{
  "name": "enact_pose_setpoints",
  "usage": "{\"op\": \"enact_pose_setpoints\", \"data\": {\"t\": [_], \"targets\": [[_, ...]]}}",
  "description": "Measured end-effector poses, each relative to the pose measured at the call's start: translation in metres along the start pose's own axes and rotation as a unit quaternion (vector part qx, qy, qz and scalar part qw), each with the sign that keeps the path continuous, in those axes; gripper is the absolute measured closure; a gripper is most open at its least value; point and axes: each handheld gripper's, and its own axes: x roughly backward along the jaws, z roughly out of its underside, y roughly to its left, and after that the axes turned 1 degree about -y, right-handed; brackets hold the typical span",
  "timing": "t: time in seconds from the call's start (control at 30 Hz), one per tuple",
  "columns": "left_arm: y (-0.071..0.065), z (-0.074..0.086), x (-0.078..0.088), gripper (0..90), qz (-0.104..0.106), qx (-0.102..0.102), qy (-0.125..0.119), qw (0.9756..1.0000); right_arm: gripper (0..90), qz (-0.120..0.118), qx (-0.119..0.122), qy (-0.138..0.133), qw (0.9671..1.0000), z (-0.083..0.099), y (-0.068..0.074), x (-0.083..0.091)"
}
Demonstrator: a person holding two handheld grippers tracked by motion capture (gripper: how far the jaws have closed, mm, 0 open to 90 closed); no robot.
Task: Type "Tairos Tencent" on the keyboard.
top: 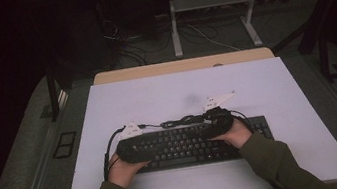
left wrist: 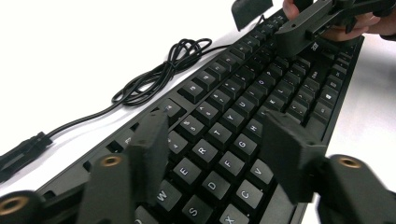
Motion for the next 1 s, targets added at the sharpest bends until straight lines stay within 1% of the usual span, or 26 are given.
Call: {"op": "enact_pose_setpoints", "data": {"t": [0.23, 0.4, 0.57, 0.73, 0.83, 1.0], "targets": [[0.0010, 0.0043, -0.0001, 26.0, -0.011, 0.002, 0.002, 0.9999, 50.3, -0.008, 0.005, 0.006, 0.9999, 0.0013, 0.0016, -0.0005], [0.0013, 0.0054, -0.0011, 19.7, -0.016, 0.002, 0.000, 0.9999, 59.0, -0.012, 0.004, 0.016, 0.9998, 0.0025, 0.0031, -0.0011], [0.0021, 0.0057, 0.0002, 18.3, -0.019, 0.004, -0.003, 0.9998, 70.4, -0.013, 0.011, 0.025, 0.9995, 0.0028, 0.0045, -0.0008], [0.0018, 0.0059, -0.0005, 18.0, -0.016, 0.004, -0.004, 0.9999, 82.4, -0.016, 0.019, 0.033, 0.9991, 0.0028, 0.0060, -0.0009], [0.0017, 0.0057, -0.0007, 17.4, -0.016, 0.004, -0.004, 0.9999, 88.1, -0.021, 0.023, 0.042, 0.9987, 0.0034, 0.0069, -0.0018], [0.0018, 0.0056, -0.0003, 17.0, -0.018, 0.003, -0.004, 0.9998, 89.2, -0.021, 0.030, 0.057, 0.9977, 0.0051, 0.0075, -0.0043]]}}
